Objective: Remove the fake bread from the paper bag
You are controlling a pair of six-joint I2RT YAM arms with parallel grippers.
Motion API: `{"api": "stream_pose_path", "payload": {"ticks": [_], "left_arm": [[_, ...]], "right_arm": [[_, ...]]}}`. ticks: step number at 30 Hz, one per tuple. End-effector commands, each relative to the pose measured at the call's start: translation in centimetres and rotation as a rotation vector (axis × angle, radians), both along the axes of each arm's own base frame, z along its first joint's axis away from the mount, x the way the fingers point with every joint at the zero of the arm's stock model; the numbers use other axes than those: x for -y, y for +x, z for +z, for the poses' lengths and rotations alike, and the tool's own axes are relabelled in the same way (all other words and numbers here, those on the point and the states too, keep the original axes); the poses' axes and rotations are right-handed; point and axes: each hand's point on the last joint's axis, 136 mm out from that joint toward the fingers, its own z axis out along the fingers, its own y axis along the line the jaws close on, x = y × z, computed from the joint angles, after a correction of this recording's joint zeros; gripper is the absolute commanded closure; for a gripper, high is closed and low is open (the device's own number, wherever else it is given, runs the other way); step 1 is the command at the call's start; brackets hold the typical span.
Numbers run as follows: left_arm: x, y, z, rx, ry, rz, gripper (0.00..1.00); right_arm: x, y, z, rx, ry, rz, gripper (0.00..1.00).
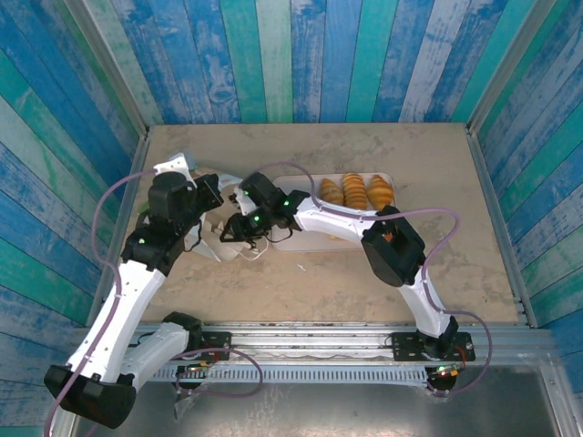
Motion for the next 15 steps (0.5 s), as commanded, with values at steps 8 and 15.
{"api": "stream_pose_path", "payload": {"ticks": [8,15], "left_arm": [[0.9,0.5,0.6,0.027,-0.03,-0.04,1.0],[0.9,0.4,0.8,0.03,-0.035,-0.039,1.0]], "right_arm": [[-1.7,0.1,0.9,-0.003,0.002,-0.011,0.57],[-3.3,-1.1,0.6,0.014,0.031,0.066,0.54]]}}
